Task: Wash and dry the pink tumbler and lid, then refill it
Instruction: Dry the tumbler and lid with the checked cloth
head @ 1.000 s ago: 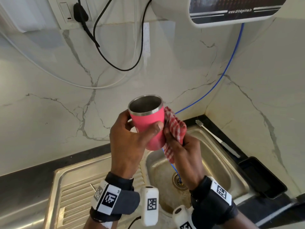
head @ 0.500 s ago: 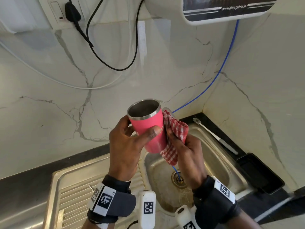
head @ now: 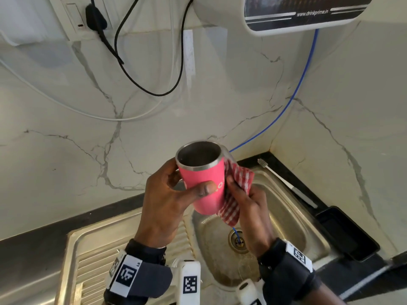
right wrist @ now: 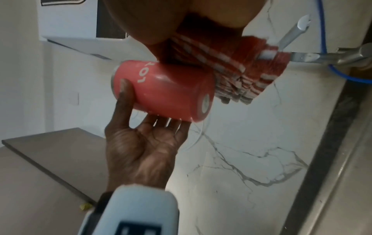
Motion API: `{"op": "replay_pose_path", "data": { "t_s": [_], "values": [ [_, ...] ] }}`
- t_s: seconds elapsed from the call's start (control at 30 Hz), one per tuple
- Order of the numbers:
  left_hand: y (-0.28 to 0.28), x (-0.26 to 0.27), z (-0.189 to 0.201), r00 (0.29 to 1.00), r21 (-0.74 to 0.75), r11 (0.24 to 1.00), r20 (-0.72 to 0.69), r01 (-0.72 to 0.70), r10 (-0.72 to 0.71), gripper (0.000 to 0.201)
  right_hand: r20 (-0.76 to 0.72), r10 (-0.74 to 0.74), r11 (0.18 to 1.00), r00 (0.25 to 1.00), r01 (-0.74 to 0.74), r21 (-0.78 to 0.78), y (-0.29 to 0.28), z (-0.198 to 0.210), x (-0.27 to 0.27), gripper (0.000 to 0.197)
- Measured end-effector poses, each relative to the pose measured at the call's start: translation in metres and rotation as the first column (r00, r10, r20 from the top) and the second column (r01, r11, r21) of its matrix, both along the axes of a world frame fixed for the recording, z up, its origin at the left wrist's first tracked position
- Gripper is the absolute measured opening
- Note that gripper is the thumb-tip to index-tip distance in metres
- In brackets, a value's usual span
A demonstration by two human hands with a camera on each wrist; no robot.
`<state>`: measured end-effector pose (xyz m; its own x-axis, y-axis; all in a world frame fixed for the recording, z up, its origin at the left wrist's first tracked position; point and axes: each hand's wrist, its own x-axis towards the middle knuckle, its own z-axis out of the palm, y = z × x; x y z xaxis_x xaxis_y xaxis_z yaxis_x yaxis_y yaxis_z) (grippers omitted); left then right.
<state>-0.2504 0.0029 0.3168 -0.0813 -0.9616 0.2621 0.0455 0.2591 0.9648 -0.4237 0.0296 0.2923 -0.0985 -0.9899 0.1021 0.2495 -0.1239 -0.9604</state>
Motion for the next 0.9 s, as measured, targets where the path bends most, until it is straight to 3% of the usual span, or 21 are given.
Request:
{"op": "replay_pose_path", "data": {
  "t_s": [0.13,0.23,0.33,0.43,0.7,0.9],
  "values": [
    [-0.004,0.007,-0.004,0.997,0.114,0.992,-0.049,0.057,-0.052,0.069,-0.209,-0.052,0.998,0.977,0.043,-0.045,0.011,-0.011,0.002,0.02],
    [-0.004,0.007,-0.006,0.99,0.157,0.978,-0.065,0.134,-0.125,0.078,-0.167,-0.127,0.983,0.978,0.101,-0.156,0.008,-0.004,0.002,0.016],
    [-0.004,0.004,-0.01,0.987,0.176,0.978,-0.138,0.11,-0.086,0.093,-0.175,-0.15,0.973,0.973,0.114,-0.203,0.002,0.001,0.001,0.014],
    [-0.002,-0.004,-0.01,0.986,0.177,0.982,-0.162,0.066,-0.037,0.086,-0.211,-0.167,0.969,0.963,0.121,-0.217,0.001,0.0,0.001,0.011],
    [0.003,-0.02,-0.007,0.991,0.13,0.983,-0.028,-0.128,0.133,0.075,-0.33,-0.289,0.944,0.898,0.211,-0.252,-0.001,-0.005,0.005,0.011],
    [0.003,-0.022,-0.002,0.993,0.129,0.985,0.027,-0.117,0.115,0.06,-0.34,-0.261,0.943,0.904,0.163,-0.291,0.005,0.0,0.007,0.022]
  ]
}}
